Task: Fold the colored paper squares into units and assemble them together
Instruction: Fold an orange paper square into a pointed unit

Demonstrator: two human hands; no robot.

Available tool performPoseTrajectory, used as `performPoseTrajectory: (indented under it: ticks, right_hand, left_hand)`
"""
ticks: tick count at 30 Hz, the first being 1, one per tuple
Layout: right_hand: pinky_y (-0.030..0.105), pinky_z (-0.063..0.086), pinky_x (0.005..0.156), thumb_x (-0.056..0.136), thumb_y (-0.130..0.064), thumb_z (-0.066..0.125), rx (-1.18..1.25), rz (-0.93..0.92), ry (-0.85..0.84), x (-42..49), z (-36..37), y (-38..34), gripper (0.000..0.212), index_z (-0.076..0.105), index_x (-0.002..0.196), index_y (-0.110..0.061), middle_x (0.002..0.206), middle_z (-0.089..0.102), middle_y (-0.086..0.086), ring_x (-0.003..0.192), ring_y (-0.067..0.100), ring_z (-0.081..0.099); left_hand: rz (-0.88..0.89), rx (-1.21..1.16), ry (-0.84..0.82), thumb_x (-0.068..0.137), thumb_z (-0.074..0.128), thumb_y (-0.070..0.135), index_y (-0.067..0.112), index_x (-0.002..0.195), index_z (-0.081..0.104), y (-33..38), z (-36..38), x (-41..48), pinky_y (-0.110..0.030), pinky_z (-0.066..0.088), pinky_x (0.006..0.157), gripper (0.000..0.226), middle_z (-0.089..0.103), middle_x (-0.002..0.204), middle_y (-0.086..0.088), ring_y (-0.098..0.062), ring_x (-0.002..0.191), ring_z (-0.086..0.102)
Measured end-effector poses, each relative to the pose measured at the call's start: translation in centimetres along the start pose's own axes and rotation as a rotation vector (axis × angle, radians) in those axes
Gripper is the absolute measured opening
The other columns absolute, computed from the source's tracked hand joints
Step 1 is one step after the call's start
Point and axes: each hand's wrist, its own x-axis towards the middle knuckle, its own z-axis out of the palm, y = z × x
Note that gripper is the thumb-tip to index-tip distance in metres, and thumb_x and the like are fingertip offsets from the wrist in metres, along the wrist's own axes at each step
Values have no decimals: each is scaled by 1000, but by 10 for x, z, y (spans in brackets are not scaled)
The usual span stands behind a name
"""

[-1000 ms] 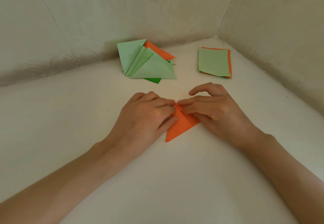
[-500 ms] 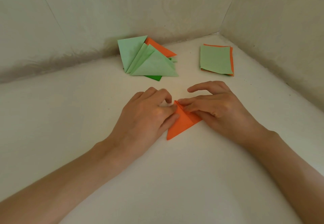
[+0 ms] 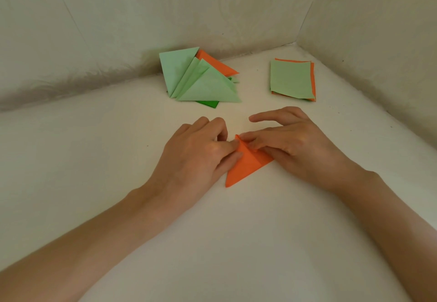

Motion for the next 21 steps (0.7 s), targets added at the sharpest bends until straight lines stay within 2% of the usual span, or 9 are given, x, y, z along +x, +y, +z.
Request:
performPoseTrajectory:
  ticks: [3, 8, 12, 15, 18, 21]
  right_hand:
    - [31, 33, 86, 84, -7, 46, -50, -39, -39, 2, -3, -2, 26, 49, 103, -25, 100, 72, -5, 113, 20, 53]
    - [31, 33, 89, 81, -2, 47, -103, -28, -100, 3, -6, -9, 20, 53, 91, -18, 110, 69, -5, 117, 27, 54]
    - [29, 30, 93, 83, -4, 44, -101, 18, -158, 3, -7, -14, 27, 41, 100, -25, 115, 67, -5, 123, 27, 50]
    - [30, 29, 96, 85, -12, 36, -95, 40, -197, 3, -9, -17, 24, 41, 104, -25, 116, 67, -3, 125, 26, 48]
    - [32, 27, 102, 81, -14, 33, -49, 122, -198, -5, -12, -20, 44, 52, 120, -17, 121, 63, -2, 129, 23, 41]
    - [25, 23, 109, 74, -15, 30, 93, 311, -115, -21, -22, -22, 58, 47, 129, -14, 130, 54, -2, 133, 14, 32]
  left_hand:
    - [-3, -7, -4, 88, 42, 37, 17, 85, 74, 0, 0, 1, -29, 33, 54, 38, 54, 76, -1, -19, 64, 49]
    - [-13, -26, -5, 87, 41, 39, 18, 84, 74, -1, 0, 1, -31, 38, 53, 39, 54, 77, 0, -20, 65, 50]
    - [-17, -32, -12, 88, 40, 40, 20, 85, 75, -1, 1, 1, -30, 38, 55, 40, 54, 78, 2, -20, 66, 51]
    - [-14, -30, -13, 88, 40, 40, 20, 85, 74, -2, 2, 0, -30, 39, 55, 40, 55, 79, 2, -20, 67, 52]
    - [-10, -24, 1, 88, 39, 40, 20, 84, 74, -2, 1, 0, -29, 35, 55, 41, 54, 78, 1, -20, 66, 52]
    - [5, -26, 11, 88, 39, 39, 19, 83, 75, -2, 2, 0, -28, 33, 54, 41, 56, 79, 1, -20, 65, 52]
